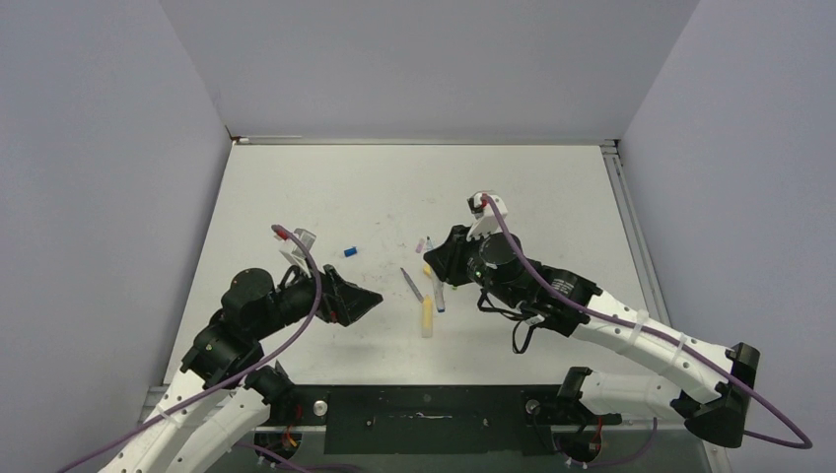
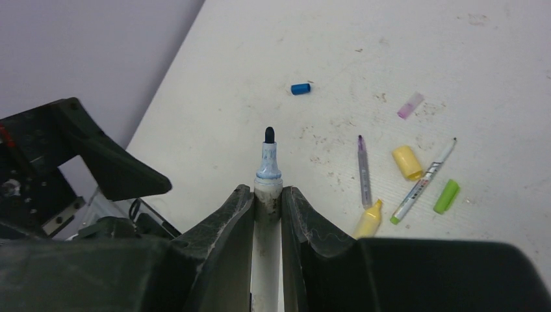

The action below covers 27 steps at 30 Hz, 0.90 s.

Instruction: Insert the pens into the pen caps

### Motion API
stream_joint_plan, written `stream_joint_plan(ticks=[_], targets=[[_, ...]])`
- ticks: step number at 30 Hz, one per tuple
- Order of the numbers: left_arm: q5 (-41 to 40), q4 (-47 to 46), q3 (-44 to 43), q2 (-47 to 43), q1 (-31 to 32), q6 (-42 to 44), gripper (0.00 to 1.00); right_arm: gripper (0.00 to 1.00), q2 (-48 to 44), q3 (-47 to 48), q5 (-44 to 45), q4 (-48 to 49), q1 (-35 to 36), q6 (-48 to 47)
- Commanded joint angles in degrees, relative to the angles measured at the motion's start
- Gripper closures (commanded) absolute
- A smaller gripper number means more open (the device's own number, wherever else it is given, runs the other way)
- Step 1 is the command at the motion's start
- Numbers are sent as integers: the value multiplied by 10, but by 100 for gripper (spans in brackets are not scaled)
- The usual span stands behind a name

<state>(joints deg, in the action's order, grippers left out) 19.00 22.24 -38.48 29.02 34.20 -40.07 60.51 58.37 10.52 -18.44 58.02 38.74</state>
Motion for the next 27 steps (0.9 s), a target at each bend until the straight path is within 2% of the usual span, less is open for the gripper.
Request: stream_joint_plan(ticks=[1,7,16,22,27], targets=[[115,-172,19,16,2,-59,4,95,-22,-11,-79,84,-8,-4],[175,-302,37,41,2,-118,4,95,-36,-32,-153,175,-9,29],[202,-396,52,64,2,-164,4,95,-33,-62,-218,313,-8,87],[211,-503,79,78,2,-231,3,95,-23,-73,-223,373,-6,114],[218,-544,88,84,2,-254,0,95,-4,-64,-220,400,6,118]])
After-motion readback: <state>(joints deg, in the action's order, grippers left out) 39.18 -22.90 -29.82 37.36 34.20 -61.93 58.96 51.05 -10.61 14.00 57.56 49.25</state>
